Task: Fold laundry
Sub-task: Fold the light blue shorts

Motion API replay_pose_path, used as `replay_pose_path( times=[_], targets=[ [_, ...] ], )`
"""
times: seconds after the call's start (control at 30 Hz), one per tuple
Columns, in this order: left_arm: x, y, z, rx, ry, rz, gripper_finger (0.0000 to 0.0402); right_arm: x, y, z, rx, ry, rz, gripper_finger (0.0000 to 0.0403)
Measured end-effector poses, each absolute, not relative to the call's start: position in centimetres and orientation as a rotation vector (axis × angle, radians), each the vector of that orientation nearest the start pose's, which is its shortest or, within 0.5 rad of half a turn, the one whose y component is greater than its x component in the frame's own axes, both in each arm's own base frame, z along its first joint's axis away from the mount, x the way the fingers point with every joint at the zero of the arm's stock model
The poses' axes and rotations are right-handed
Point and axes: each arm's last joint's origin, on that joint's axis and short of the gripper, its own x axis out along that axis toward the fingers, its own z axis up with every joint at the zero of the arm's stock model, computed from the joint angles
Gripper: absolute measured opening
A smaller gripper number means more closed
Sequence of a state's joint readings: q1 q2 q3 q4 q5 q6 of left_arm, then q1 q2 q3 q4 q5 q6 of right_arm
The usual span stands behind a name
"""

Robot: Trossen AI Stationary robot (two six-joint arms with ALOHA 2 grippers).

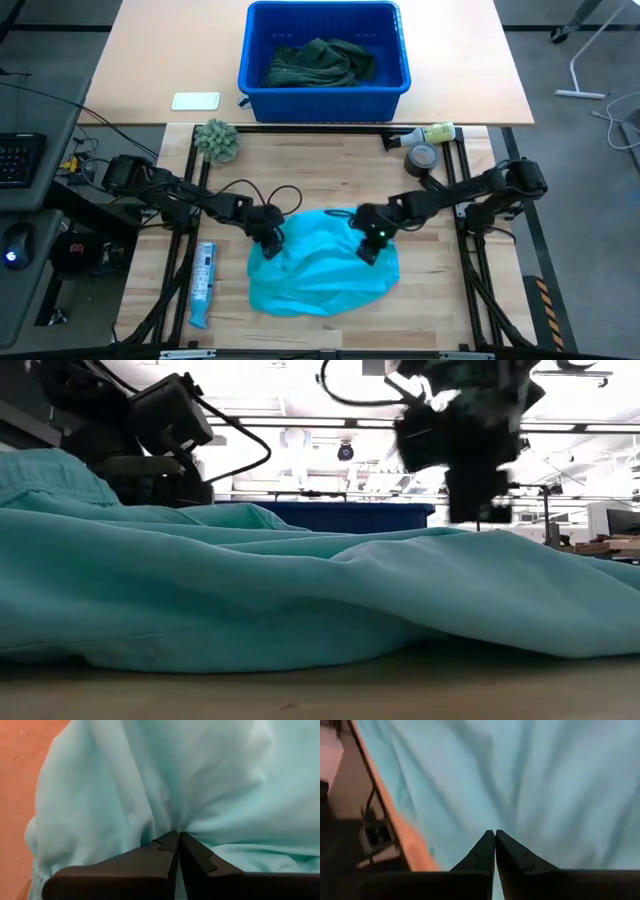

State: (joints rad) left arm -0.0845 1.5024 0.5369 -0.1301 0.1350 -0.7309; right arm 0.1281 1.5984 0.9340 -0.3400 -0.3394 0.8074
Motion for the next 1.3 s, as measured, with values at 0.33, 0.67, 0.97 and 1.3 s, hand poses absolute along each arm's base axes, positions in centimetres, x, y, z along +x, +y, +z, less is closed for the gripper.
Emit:
replay_pose_path(
  times=[0.33, 0.67, 0.97, 1.3],
  targets=[
    [23.5, -1.6, 11.4, -0.671, 1.09, 0.273, 0.0, 35.5, 5.1, 15.5, 0.811, 0.967, 0.072, 0.0],
    [23.5, -0.8, 11.4, -0.615, 1.061, 0.336, 0.0, 38.1, 6.2, 11.3, 0.731, 1.052, -0.058, 0.0],
    [23.2, 0.1, 11.3, -0.525, 1.092, 0.369, 0.0, 35.9, 8.2, 12.1, 0.595, 1.235, 0.081, 0.0],
    [23.3, 1.7, 11.6, -0.535, 1.07, 0.413, 0.0, 35.0, 7.4, 15.0, 0.545, 1.202, 0.138, 0.0]
  ],
)
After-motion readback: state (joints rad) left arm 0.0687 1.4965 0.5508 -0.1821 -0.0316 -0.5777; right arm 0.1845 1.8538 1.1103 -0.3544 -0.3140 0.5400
